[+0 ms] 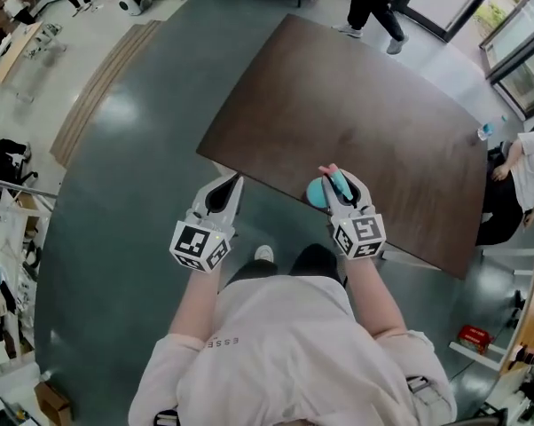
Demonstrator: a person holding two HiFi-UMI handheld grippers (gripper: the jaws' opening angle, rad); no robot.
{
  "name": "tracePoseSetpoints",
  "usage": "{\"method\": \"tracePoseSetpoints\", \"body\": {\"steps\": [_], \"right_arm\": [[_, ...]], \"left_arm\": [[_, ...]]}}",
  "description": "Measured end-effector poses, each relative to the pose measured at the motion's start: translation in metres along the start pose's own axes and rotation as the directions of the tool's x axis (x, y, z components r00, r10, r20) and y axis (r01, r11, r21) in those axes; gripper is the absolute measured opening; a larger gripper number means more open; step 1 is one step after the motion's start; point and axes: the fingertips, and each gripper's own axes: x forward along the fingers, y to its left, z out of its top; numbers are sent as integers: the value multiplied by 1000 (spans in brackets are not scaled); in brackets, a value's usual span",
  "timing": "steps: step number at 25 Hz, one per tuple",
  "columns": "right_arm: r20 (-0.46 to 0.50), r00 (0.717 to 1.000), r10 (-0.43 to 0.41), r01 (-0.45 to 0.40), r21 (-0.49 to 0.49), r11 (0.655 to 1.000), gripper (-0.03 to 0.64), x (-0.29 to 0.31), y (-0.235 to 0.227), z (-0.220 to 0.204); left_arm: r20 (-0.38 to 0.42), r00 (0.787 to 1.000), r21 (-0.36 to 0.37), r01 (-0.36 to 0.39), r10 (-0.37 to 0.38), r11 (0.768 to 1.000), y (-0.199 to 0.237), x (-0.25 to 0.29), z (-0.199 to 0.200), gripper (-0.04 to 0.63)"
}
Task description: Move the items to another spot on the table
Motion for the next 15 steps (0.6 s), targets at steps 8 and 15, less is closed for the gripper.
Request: {"method": "tracePoseSetpoints", "body": {"steps": [8, 15], "right_arm": [[-52, 991, 121, -124, -52, 991, 107, 83, 49, 10], [-62, 981, 184, -190, -97, 977, 107, 171, 77, 14]], "left_arm": [[28, 989, -86, -140, 143, 986, 76, -35, -3, 8], [3, 980, -53, -198, 199, 979, 145, -34, -11, 8]]}}
